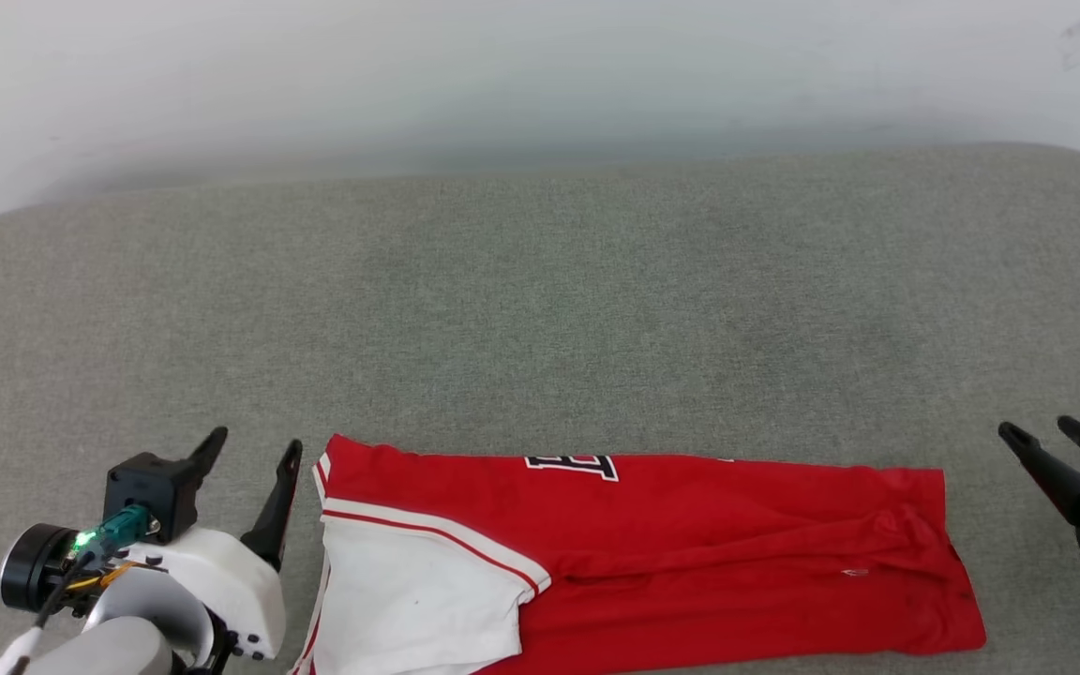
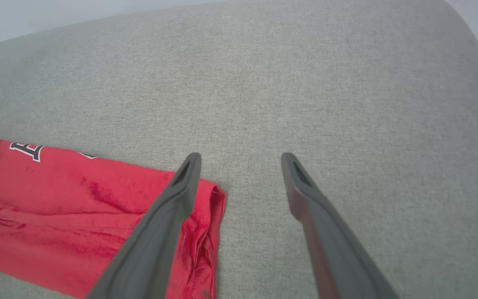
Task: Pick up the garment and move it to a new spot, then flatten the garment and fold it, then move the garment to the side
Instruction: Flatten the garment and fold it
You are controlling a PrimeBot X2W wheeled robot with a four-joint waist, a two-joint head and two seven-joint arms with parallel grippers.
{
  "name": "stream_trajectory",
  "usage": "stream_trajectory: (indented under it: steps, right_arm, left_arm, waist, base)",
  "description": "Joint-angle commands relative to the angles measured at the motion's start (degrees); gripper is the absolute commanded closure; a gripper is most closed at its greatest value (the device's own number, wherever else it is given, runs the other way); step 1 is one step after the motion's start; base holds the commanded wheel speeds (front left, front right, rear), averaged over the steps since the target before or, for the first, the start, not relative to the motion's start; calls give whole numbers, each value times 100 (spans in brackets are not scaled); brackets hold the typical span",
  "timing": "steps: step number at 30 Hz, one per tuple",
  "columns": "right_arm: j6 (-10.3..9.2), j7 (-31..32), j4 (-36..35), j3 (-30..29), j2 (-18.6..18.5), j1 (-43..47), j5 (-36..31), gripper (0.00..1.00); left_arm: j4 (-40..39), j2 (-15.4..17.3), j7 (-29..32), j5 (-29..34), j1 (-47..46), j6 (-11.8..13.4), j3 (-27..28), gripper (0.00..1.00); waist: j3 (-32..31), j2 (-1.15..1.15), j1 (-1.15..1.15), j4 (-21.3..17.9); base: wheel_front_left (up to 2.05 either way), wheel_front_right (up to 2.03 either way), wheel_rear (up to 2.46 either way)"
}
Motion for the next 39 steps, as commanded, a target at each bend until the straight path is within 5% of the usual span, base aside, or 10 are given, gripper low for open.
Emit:
stream_trajectory:
  steps: [1, 6, 10, 28, 29, 31, 32, 39]
  right_arm:
    - [-2, 54, 46, -74, 74, 81, 64, 0]
    - [-2, 373, 354, -283, 318, 254, 238, 0]
    - [-2, 648, 542, -311, 551, 327, 390, 0]
    - [6, 1625, 643, 489, 1351, 699, 777, 0]
    - [6, 1635, 651, 511, 1360, 691, 779, 38]
    - [6, 1671, 669, 542, 1350, 665, 782, 93]
    - [6, 1631, 665, 531, 1326, 632, 767, 100]
    - [-6, 1311, 658, 217, 925, 396, 698, 100]
  left_arm:
    - [10, -75, -55, 102, 121, 107, 129, 0]
    - [-67, -563, -83, 943, 549, 586, 1069, 0]
    - [-168, -1032, -82, 1652, 1035, 684, 1881, 0]
    - [-451, -3101, -79, 4060, 2578, -181, 4732, 0]
    - [-474, -3198, -79, 4167, 2626, -230, 4856, 0]
    - [-503, -3398, -79, 4373, 2717, -321, 5046, 0]
    - [-523, -3482, -79, 4474, 2759, -378, 5127, 0]
    - [-554, -3989, -79, 5049, 3009, -810, 5439, 0]
  waist:
    - [35, 0, 0, 10]
    - [153, 0, 0, 61]
    - [249, 0, 0, 101]
    - [451, 0, 0, 233]
    - [449, 0, 0, 235]
    - [444, 0, 0, 238]
    - [438, 0, 0, 238]
    - [320, 0, 0, 240]
  base:
    - [0, 0, 0]
    - [0, 0, 0]
    - [0, 0, 0]
    - [0, 0, 0]
    - [0, 0, 0]
    - [0, 0, 0]
    - [0, 0, 0]
    - [0, 0, 0]
